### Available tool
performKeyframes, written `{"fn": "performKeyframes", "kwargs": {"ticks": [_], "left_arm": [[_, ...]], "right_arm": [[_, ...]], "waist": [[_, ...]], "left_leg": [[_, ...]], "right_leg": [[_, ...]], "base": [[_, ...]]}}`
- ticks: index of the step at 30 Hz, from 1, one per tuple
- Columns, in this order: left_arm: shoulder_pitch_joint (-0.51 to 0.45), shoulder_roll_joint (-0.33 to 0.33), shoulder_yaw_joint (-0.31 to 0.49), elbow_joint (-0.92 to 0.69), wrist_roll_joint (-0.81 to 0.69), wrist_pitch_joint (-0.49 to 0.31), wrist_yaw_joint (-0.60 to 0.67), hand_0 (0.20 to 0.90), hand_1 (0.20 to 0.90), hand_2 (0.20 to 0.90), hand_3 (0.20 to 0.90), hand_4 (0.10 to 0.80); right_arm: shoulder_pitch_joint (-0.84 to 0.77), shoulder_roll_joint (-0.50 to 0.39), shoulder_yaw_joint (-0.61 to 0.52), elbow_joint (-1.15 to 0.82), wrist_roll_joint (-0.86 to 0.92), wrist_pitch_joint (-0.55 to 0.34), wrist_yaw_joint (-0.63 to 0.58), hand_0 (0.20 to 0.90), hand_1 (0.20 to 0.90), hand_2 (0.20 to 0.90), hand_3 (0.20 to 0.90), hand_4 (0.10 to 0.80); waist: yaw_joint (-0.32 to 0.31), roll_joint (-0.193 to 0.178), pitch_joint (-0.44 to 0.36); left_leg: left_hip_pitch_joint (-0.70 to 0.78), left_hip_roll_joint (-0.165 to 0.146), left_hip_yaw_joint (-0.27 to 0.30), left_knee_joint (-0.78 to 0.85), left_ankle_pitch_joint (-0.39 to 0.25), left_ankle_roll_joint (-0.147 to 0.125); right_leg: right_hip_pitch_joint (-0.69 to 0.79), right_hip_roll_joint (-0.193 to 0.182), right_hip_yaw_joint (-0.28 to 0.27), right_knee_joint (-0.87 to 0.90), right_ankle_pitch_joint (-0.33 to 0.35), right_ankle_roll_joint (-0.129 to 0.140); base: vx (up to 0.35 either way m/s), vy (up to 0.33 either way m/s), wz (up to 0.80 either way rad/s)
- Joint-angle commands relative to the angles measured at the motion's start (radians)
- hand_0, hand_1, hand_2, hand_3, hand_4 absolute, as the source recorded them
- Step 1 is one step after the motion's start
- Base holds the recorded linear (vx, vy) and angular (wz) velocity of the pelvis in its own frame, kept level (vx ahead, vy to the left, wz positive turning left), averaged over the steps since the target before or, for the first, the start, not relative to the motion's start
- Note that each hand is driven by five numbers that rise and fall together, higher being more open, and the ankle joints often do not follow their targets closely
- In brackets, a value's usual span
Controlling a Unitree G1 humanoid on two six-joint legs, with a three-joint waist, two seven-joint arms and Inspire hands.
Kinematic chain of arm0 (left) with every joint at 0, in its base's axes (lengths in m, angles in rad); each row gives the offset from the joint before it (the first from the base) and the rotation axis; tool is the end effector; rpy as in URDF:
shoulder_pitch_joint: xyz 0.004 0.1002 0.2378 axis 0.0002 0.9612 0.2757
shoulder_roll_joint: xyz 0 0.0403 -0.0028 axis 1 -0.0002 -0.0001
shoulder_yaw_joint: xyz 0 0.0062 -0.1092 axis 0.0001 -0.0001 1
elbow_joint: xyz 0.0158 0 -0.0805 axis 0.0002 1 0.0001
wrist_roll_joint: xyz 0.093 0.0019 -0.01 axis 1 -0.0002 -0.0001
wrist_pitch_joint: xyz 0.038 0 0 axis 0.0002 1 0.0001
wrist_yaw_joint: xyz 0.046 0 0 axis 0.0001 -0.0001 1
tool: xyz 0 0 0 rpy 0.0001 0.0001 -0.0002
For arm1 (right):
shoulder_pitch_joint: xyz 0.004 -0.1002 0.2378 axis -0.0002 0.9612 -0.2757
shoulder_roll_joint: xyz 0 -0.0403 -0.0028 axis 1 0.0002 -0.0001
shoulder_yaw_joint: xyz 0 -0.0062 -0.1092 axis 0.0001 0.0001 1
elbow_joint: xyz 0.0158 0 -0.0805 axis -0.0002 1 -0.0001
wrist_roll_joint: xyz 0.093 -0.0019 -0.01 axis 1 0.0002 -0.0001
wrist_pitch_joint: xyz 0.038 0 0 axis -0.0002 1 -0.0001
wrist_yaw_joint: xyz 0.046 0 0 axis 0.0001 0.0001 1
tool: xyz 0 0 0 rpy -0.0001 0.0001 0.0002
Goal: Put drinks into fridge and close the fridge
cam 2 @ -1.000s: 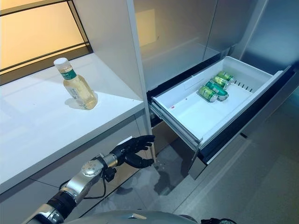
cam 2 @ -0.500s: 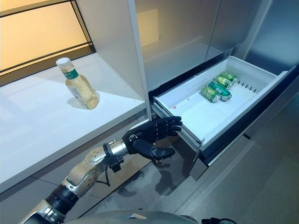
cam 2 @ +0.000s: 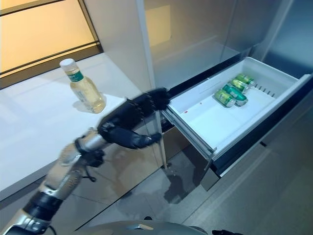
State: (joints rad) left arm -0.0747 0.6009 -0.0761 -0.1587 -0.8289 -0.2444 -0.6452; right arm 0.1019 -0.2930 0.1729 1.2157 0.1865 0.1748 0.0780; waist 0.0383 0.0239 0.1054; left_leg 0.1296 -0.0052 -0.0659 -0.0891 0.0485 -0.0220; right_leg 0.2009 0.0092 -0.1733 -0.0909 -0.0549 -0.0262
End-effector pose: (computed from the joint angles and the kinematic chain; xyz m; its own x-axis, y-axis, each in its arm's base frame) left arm 0.2060 0.2309 0.1145 0.6095 -0.6621 0.4360 0.7129 0.6983 0.0639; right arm 0.0251 -0.2424 -0.1158 0.0732 -0.1504 -0.9859 0.0014 0.9886 -0.1507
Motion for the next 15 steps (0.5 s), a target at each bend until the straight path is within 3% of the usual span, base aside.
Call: {"fn": "performKeyframes", "kwargs": {"ticks": [1, 8, 15], "left_arm": [[-0.063, 0.028, 0.126, -0.18, -0.116, -0.085, -0.053, 0.9, 0.9, 0.9, 0.9, 0.8], [-0.085, 0.017, 0.218, -0.213, -0.141, -0.115, -0.048, 0.9, 0.9, 0.9, 0.9, 0.8], [-0.093, -0.012, 0.286, -0.165, -0.073, -0.186, 0.185, 0.9, 0.9, 0.9, 0.9, 0.8]], "right_arm": [[-0.011, 0.028, -0.008, 0.034, 0.029, -0.024, 0.016, 0.9, 0.9, 0.9, 0.9, 0.8], [-0.013, 0.026, -0.021, 0.061, 0.028, -0.039, 0.031, 0.9, 0.9, 0.9, 0.9, 0.8], [-0.01, 0.028, -0.019, 0.059, 0.025, -0.03, 0.034, 0.9, 0.9, 0.9, 0.9, 0.8]], "waist": [[0.028, -0.026, -0.021], [0.038, -0.033, -0.037], [0.037, -0.036, -0.047]], "left_leg": [[0.001, -0.059, -0.035, 0.002, -0.083, 0.051], [-0.009, -0.061, -0.043, 0.002, -0.075, 0.049], [-0.008, -0.064, -0.049, 0.002, -0.077, 0.047]], "right_leg": [[-0.06, -0.032, 0.045, 0.028, 0.051, 0.078], [-0.068, -0.031, 0.04, 0.028, 0.054, 0.075], [-0.065, -0.028, 0.044, 0.026, 0.05, 0.071]], "base": [[-0.014, -0.015, 0.11], [0.004, -0.014, 0.08], [0.0, 0.0, 0.0]]}}
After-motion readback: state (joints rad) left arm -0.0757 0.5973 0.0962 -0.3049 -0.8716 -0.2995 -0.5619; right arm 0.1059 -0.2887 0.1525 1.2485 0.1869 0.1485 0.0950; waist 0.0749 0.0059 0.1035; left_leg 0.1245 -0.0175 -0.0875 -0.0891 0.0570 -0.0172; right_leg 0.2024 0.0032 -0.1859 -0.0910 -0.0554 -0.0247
